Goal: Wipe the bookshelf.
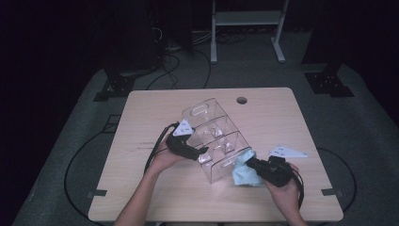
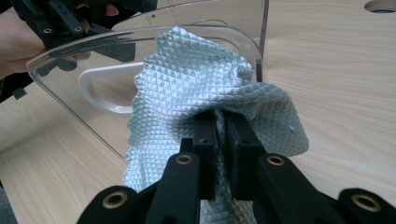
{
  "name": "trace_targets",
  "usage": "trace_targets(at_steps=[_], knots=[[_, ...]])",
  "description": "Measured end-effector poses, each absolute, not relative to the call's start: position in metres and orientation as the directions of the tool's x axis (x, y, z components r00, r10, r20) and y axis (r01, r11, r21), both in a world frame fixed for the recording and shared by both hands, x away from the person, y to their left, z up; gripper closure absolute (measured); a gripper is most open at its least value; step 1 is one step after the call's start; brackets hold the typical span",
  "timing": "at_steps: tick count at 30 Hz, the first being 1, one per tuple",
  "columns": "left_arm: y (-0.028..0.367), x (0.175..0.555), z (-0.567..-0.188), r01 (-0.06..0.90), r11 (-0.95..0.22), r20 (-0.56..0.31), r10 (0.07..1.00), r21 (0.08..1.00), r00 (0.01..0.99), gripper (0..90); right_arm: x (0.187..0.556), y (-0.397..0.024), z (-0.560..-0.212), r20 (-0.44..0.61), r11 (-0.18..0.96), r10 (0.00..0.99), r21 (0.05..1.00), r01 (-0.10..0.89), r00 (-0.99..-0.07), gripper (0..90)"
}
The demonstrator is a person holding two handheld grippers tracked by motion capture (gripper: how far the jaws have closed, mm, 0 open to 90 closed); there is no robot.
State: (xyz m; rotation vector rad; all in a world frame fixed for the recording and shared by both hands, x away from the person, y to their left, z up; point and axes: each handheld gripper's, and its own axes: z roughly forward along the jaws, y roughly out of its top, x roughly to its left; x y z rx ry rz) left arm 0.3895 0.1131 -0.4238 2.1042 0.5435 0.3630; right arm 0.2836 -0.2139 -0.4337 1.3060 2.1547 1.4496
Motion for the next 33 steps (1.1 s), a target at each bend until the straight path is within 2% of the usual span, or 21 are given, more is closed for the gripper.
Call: trace_targets(at_steps=[12, 17, 22, 27, 33], knots=[[0.127, 0.361, -0.425, 0.292, -0.444, 0.022, 0.578, 0.847, 0.816, 8.9, 0.29, -0.211, -0.434, 0.265, 0.138, 0.747, 0.835, 0.533, -0.61, 82.7], [0.131, 0.351, -0.426, 0.305, -0.424, 0.017, 0.606, 0.853, 0.795, 8.6, 0.289, -0.209, -0.426, 0.228, 0.155, 0.752, 0.851, 0.502, -0.618, 82.6], [0.132, 0.351, -0.429, 0.3, -0.399, 0.005, 0.607, 0.866, 0.795, 7.9, 0.291, -0.209, -0.426, 0.228, 0.149, 0.751, 0.856, 0.495, -0.62, 82.7], [0.131, 0.355, -0.43, 0.321, -0.384, -0.025, 0.608, 0.866, 0.793, 7.0, 0.297, -0.211, -0.437, 0.25, 0.151, 0.75, 0.836, 0.528, -0.612, 82.7], [0.131, 0.356, -0.432, 0.325, -0.373, -0.032, 0.613, 0.869, 0.79, 7.0, 0.294, -0.211, -0.42, 0.22, 0.142, 0.751, 0.867, 0.478, -0.623, 82.6]])
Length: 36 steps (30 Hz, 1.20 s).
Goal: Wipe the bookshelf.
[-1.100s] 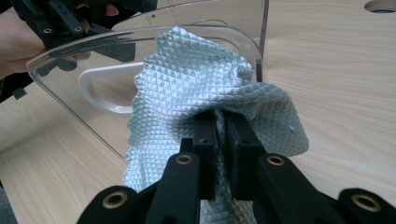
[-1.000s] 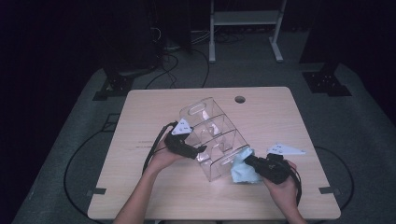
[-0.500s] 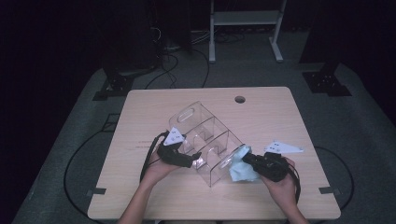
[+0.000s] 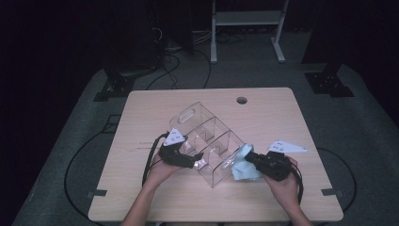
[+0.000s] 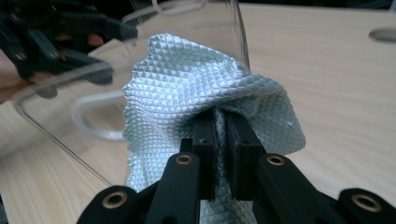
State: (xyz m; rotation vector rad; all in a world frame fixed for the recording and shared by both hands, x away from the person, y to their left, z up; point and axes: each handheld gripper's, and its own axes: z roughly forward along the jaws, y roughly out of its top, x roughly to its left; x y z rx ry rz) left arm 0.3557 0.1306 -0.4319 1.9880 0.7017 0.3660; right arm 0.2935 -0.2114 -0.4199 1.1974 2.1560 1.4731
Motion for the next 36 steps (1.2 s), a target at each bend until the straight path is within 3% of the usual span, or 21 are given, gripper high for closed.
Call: trace_targets(at_steps=[8, 15, 23, 29, 36], knots=[[0.129, 0.353, -0.432, 0.319, -0.37, -0.022, 0.622, 0.872, 0.783, 8.0, 0.301, -0.215, -0.437, 0.258, 0.131, 0.748, 0.846, 0.517, -0.611, 82.5], [0.129, 0.352, -0.432, 0.322, -0.373, -0.02, 0.626, 0.87, 0.779, 8.4, 0.297, -0.215, -0.415, 0.216, 0.127, 0.748, 0.882, 0.454, -0.628, 82.6], [0.13, 0.351, -0.432, 0.319, -0.371, -0.016, 0.63, 0.872, 0.777, 8.5, 0.307, -0.217, -0.443, 0.262, 0.135, 0.752, 0.837, 0.53, -0.605, 82.5], [0.129, 0.35, -0.432, 0.322, -0.376, -0.014, 0.631, 0.869, 0.775, 8.5, 0.299, -0.217, -0.418, 0.235, 0.106, 0.743, 0.883, 0.456, -0.627, 82.5], [0.128, 0.349, -0.431, 0.324, -0.378, -0.011, 0.635, 0.867, 0.772, 8.5, 0.308, -0.221, -0.441, 0.297, 0.097, 0.741, 0.84, 0.534, -0.602, 82.4]])
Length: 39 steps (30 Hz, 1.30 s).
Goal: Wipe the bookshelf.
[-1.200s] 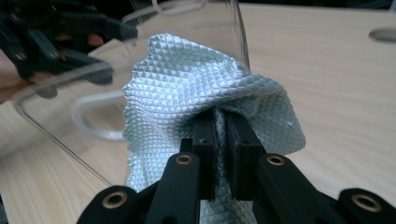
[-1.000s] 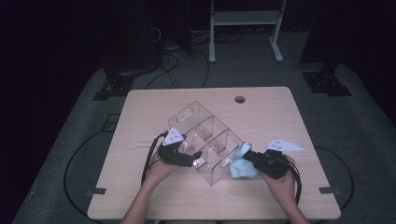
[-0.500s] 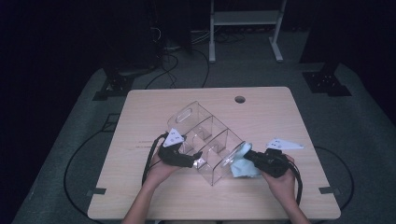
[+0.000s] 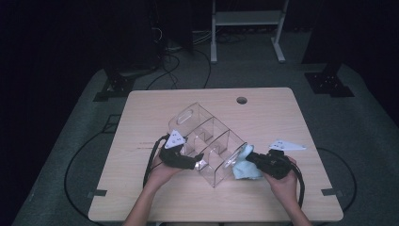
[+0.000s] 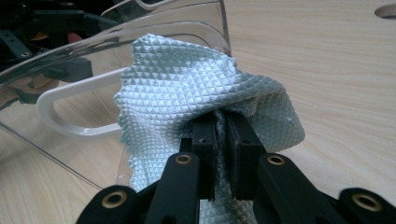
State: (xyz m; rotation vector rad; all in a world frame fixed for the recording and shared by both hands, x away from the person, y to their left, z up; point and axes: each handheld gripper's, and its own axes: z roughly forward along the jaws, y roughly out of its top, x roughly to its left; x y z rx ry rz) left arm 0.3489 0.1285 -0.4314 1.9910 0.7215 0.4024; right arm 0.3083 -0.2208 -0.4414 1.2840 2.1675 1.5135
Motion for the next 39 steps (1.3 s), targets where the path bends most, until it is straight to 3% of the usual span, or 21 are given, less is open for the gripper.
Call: trace_targets(at_steps=[5, 11, 17, 29, 39], knots=[[0.128, 0.348, -0.431, 0.326, -0.378, -0.011, 0.638, 0.867, 0.77, 8.5, 0.301, -0.22, -0.422, 0.265, 0.081, 0.737, 0.879, 0.471, -0.622, 82.4], [0.127, 0.347, -0.431, 0.325, -0.378, -0.008, 0.643, 0.867, 0.766, 8.5, 0.309, -0.22, -0.444, 0.301, 0.096, 0.738, 0.839, 0.535, -0.604, 82.3], [0.128, 0.347, -0.432, 0.327, -0.37, -0.011, 0.647, 0.869, 0.763, 8.5, 0.307, -0.219, -0.434, 0.274, 0.09, 0.742, 0.863, 0.497, -0.611, 82.3], [0.13, 0.346, -0.432, 0.33, -0.37, -0.01, 0.651, 0.869, 0.759, 8.4, 0.321, -0.21, -0.479, 0.322, 0.185, 0.738, 0.749, 0.637, -0.593, 82.3], [0.13, 0.345, -0.432, 0.331, -0.37, -0.006, 0.659, 0.868, 0.752, 8.4, 0.312, -0.207, -0.456, 0.276, 0.148, 0.745, 0.819, 0.554, -0.607, 82.4]])
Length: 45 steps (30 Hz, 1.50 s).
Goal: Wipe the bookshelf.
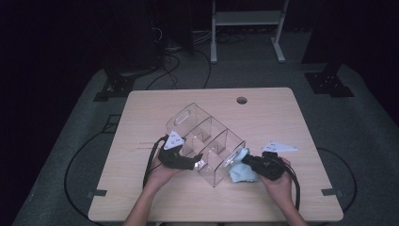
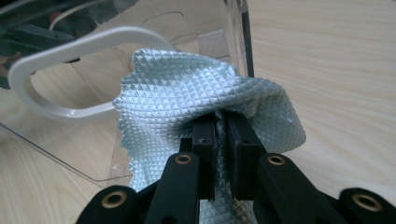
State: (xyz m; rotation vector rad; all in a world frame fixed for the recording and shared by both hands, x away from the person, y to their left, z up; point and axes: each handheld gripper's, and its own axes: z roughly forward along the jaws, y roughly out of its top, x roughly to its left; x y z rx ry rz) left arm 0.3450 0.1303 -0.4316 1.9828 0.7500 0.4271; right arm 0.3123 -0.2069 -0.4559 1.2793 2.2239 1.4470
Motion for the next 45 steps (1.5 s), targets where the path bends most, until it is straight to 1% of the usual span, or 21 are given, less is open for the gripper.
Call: trace_targets(at_steps=[2, 8, 10, 15, 19, 23, 29, 33, 36, 39, 41, 45], knots=[[0.13, 0.345, -0.431, 0.331, -0.37, -0.005, 0.661, 0.868, 0.75, 8.4, 0.315, -0.207, -0.462, 0.296, 0.145, 0.738, 0.808, 0.571, -0.607, 82.3], [0.131, 0.344, -0.432, 0.335, -0.368, -0.007, 0.664, 0.868, 0.748, 8.4, 0.32, -0.202, -0.481, 0.324, 0.191, 0.731, 0.748, 0.636, -0.601, 82.3], [0.131, 0.344, -0.432, 0.335, -0.364, -0.009, 0.665, 0.869, 0.747, 8.4, 0.319, -0.203, -0.478, 0.314, 0.188, 0.735, 0.757, 0.626, -0.601, 82.3], [0.131, 0.344, -0.432, 0.335, -0.365, -0.008, 0.665, 0.869, 0.746, 8.4, 0.312, -0.206, -0.455, 0.288, 0.137, 0.742, 0.819, 0.557, -0.606, 82.3], [0.13, 0.343, -0.431, 0.334, -0.37, -0.003, 0.667, 0.867, 0.745, 8.4, 0.315, -0.205, -0.464, 0.31, 0.14, 0.736, 0.801, 0.583, -0.602, 82.4], [0.13, 0.343, -0.432, 0.334, -0.367, -0.005, 0.666, 0.868, 0.746, 8.4, 0.316, -0.2, -0.477, 0.313, 0.187, 0.731, 0.763, 0.618, -0.607, 82.3], [0.131, 0.343, -0.432, 0.336, -0.367, -0.006, 0.667, 0.868, 0.745, 8.4, 0.311, -0.202, -0.463, 0.294, 0.158, 0.737, 0.801, 0.578, -0.608, 82.3], [0.131, 0.343, -0.431, 0.333, -0.371, 0.0, 0.668, 0.867, 0.744, 8.3, 0.308, -0.192, -0.471, 0.278, 0.2, 0.734, 0.783, 0.589, -0.619, 82.4], [0.133, 0.343, -0.432, 0.335, -0.371, -0.003, 0.667, 0.866, 0.745, 8.4, 0.299, -0.179, -0.475, 0.279, 0.242, 0.701, 0.773, 0.586, -0.657, 82.3], [0.134, 0.342, -0.432, 0.337, -0.371, -0.004, 0.668, 0.865, 0.745, 8.4, 0.296, -0.174, -0.473, 0.244, 0.283, 0.688, 0.776, 0.563, -0.683, 82.3], [0.133, 0.342, -0.432, 0.335, -0.371, -0.002, 0.667, 0.866, 0.745, 8.5, 0.299, -0.179, -0.472, 0.243, 0.272, 0.699, 0.78, 0.564, -0.673, 82.3], [0.131, 0.342, -0.431, 0.335, -0.372, 0.0, 0.67, 0.865, 0.743, 8.4, 0.309, -0.191, -0.474, 0.242, 0.23, 0.747, 0.779, 0.583, -0.619, 82.3]])
